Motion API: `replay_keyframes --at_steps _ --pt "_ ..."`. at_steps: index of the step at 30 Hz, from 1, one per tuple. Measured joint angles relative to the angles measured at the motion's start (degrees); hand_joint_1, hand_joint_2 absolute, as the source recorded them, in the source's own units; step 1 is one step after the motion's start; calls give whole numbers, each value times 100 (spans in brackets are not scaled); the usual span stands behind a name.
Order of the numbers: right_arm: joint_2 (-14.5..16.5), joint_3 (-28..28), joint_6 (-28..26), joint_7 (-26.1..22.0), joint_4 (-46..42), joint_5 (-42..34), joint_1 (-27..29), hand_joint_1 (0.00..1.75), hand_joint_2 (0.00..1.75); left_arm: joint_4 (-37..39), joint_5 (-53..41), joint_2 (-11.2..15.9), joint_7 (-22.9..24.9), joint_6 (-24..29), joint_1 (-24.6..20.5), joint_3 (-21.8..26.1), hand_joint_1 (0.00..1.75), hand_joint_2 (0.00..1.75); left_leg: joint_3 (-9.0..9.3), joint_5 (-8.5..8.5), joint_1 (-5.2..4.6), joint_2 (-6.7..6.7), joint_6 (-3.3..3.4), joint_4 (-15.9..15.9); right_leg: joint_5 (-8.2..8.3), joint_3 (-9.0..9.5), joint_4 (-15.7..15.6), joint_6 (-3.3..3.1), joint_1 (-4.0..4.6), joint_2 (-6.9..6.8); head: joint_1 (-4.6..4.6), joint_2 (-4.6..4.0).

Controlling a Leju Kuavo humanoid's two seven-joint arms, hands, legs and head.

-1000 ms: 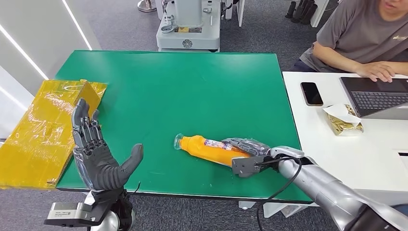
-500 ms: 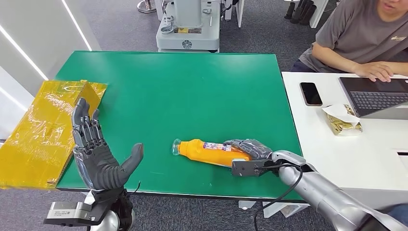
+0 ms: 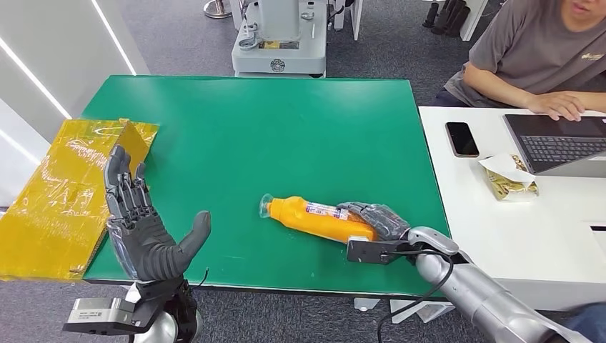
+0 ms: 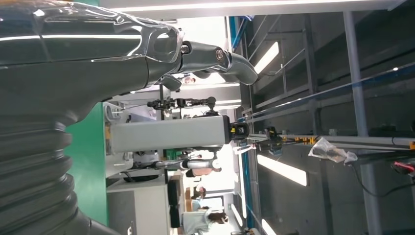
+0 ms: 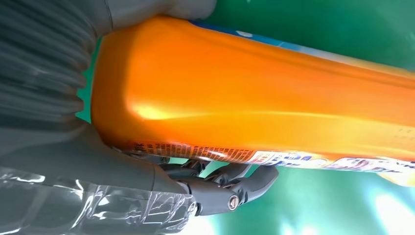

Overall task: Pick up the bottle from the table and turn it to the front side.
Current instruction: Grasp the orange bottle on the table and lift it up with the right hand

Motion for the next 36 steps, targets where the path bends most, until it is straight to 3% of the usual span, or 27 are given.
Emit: replay_keyframes --at_steps 9,17,19,23,26,36 --pt "-2 -427 -580 -249 -288 -22 73 175 175 64 92 61 0 184 -35 -82 0 175 -5 0 0 0 0 -1 0 -5 1 0 0 0 0 0" --pt "-2 -483 -637 -288 -338 -48 81 175 175 73 106 67 0 218 -44 -88 0 175 -5 0 0 0 0 -1 0 -6 1 0 0 0 0 0" --pt "10 -710 -908 -389 -550 -92 129 175 175 85 157 108 0 364 -61 -122 0 175 -7 0 0 -1 0 -2 0 -6 1 0 0 0 0 0" --pt "330 -1621 -2411 -932 -1477 -116 659 175 175 193 298 239 0 622 -82 -244 0 175 -10 0 0 -2 0 -4 -1 -9 1 0 0 -3 1 0" --pt "451 -1861 -2958 -1192 -1814 -26 895 175 175 345 433 241 0 520 -84 -249 0 175 -14 0 0 -2 0 -4 -2 -10 1 0 0 -4 1 0" --pt "653 -1952 -3177 -1382 -2197 87 1090 175 175 415 760 180 0 136 -94 -243 0 175 -13 0 0 1 0 -4 -2 -11 1 0 0 -1 1 0"
